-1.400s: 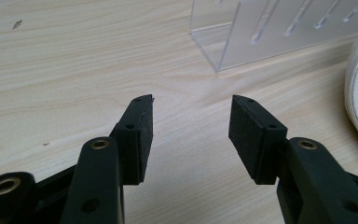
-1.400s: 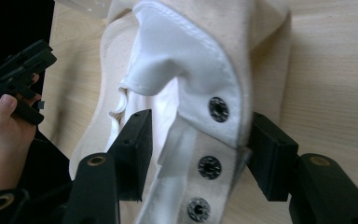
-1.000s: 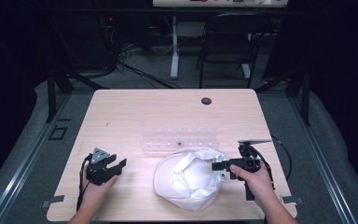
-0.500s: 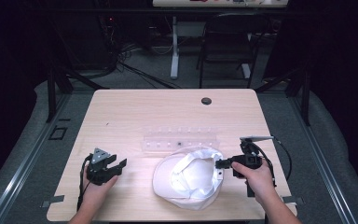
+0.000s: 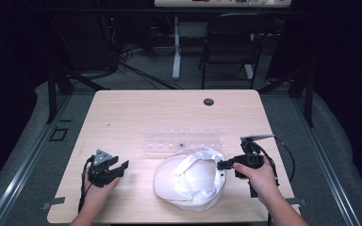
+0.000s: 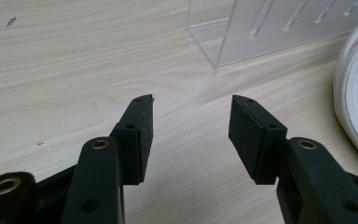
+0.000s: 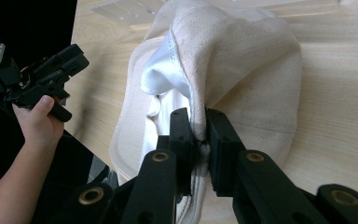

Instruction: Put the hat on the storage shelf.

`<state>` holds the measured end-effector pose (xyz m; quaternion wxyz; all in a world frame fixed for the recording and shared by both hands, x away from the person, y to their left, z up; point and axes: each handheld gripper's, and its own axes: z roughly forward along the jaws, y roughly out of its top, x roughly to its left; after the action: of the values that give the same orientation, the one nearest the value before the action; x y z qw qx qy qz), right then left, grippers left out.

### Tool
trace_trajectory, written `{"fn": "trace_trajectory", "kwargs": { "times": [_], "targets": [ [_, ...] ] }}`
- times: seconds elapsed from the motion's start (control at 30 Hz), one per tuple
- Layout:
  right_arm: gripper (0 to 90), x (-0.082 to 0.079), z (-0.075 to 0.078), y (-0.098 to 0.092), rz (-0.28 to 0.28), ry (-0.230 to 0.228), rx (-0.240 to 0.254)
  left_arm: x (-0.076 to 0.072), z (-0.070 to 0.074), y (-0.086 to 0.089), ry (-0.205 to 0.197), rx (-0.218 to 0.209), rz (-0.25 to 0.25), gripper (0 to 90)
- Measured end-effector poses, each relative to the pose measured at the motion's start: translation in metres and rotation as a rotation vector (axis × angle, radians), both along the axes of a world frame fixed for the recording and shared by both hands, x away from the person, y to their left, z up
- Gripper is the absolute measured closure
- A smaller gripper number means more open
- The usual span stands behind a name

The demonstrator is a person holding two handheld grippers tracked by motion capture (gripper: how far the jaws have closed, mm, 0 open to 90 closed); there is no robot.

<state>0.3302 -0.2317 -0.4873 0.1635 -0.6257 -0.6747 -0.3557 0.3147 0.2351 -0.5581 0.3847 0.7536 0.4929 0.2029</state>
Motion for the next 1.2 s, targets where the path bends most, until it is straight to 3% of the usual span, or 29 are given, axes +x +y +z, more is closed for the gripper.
{"fn": "trace_trajectory", "kwargs": {
  "times": [0.47,0.9,1.2],
  "targets": [
    [82.0,0.001,0.016,0.0,-0.001,-0.001,0.057,0.0,0.0,0.0,-0.002,0.007,-0.006,50.6],
    [82.0,0.001,0.036,0.006,0.015,-0.046,0.213,0.0,0.0,-0.001,-0.002,0.004,-0.004,50.7],
    [82.0,0.001,0.053,0.016,0.041,-0.088,0.29,0.0,0.0,-0.001,-0.003,0.002,-0.005,50.7]
  ]
}}
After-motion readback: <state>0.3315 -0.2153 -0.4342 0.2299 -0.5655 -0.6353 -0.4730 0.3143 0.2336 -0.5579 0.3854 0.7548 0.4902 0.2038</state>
